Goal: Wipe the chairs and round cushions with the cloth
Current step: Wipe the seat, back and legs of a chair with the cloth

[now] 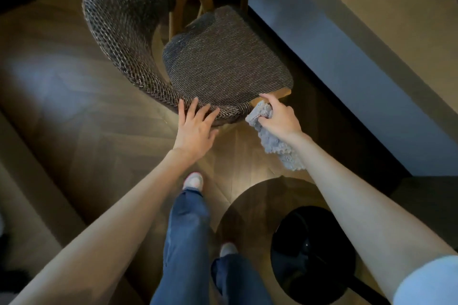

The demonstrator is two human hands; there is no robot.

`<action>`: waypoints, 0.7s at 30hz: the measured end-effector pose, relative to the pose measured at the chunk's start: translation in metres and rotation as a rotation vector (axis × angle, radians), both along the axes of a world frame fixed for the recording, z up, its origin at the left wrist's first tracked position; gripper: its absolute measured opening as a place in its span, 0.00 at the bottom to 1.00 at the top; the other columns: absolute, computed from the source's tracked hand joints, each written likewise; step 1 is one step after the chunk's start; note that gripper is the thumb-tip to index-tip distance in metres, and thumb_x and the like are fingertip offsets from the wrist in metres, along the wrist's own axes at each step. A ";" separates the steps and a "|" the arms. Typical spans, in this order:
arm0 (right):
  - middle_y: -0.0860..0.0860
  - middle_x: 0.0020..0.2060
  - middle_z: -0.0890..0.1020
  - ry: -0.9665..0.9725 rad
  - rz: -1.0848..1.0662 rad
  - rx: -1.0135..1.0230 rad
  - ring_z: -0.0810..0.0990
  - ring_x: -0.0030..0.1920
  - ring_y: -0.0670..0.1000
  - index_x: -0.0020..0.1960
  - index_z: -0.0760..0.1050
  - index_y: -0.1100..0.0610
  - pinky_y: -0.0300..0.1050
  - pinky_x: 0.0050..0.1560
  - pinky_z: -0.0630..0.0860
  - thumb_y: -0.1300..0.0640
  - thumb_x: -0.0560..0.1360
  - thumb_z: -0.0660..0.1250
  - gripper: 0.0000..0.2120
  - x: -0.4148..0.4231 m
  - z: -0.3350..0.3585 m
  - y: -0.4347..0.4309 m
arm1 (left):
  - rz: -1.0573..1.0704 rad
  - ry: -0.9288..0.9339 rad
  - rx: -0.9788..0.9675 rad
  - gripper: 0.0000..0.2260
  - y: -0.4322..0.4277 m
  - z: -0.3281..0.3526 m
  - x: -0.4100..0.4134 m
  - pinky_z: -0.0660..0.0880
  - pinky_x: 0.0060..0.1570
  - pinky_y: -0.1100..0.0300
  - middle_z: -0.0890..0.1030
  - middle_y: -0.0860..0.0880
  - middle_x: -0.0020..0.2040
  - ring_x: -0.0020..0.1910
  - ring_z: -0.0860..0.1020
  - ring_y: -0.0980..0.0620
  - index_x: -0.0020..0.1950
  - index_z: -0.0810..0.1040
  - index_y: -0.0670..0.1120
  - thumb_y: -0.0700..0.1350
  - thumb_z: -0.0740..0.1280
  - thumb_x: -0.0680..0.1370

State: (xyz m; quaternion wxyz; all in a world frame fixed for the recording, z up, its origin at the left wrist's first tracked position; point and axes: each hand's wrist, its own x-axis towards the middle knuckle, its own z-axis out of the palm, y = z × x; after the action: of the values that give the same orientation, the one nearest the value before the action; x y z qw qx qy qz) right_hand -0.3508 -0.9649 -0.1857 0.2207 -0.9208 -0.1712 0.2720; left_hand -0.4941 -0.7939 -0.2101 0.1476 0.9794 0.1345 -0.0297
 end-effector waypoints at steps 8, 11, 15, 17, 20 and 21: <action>0.46 0.59 0.78 -0.305 -0.006 0.274 0.72 0.60 0.53 0.70 0.64 0.40 0.53 0.55 0.75 0.56 0.72 0.64 0.28 0.004 -0.091 -0.001 | -0.021 -0.421 0.348 0.21 -0.013 -0.086 0.008 0.36 0.72 0.43 0.74 0.45 0.66 0.72 0.63 0.42 0.70 0.71 0.46 0.44 0.63 0.77; 0.46 0.46 0.78 -0.450 -0.062 0.437 0.75 0.49 0.50 0.68 0.66 0.41 0.47 0.46 0.74 0.54 0.71 0.61 0.26 0.002 -0.122 0.003 | 0.017 -0.624 0.407 0.19 -0.016 -0.123 0.020 0.38 0.73 0.46 0.75 0.46 0.66 0.70 0.62 0.46 0.70 0.71 0.46 0.43 0.62 0.79; 0.47 0.37 0.75 -0.662 -0.082 0.614 0.72 0.36 0.48 0.67 0.71 0.45 0.40 0.37 0.67 0.55 0.70 0.59 0.25 0.007 -0.153 0.007 | 0.046 -0.888 0.486 0.16 -0.013 -0.162 0.039 0.40 0.74 0.48 0.76 0.45 0.64 0.69 0.64 0.47 0.68 0.73 0.46 0.42 0.60 0.81; 0.47 0.33 0.74 -0.725 -0.071 0.651 0.71 0.33 0.47 0.65 0.72 0.45 0.43 0.35 0.69 0.56 0.69 0.58 0.25 0.012 -0.161 0.007 | 0.060 -1.002 0.512 0.15 -0.013 -0.175 0.049 0.42 0.74 0.48 0.77 0.45 0.62 0.68 0.65 0.47 0.67 0.75 0.45 0.41 0.61 0.81; 0.47 0.30 0.74 -0.797 -0.063 0.684 0.70 0.29 0.45 0.63 0.74 0.44 0.44 0.34 0.71 0.57 0.70 0.59 0.23 0.015 -0.167 0.006 | 0.073 -1.096 0.513 0.15 -0.016 -0.187 0.060 0.45 0.74 0.44 0.76 0.44 0.63 0.69 0.63 0.47 0.67 0.74 0.44 0.41 0.62 0.80; 0.46 0.30 0.74 -0.807 -0.066 0.703 0.71 0.29 0.45 0.63 0.74 0.44 0.44 0.34 0.71 0.58 0.70 0.60 0.23 0.016 -0.168 0.005 | 0.071 -1.105 0.504 0.16 -0.019 -0.189 0.061 0.46 0.73 0.42 0.76 0.44 0.64 0.70 0.62 0.46 0.68 0.73 0.44 0.41 0.61 0.80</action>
State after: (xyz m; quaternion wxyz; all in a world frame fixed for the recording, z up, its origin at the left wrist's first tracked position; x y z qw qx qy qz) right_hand -0.3352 -0.9595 -0.3535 0.4411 -0.8276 -0.2941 -0.1844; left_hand -0.4334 -0.8127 -0.3993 -0.0399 0.8495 0.0736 0.5209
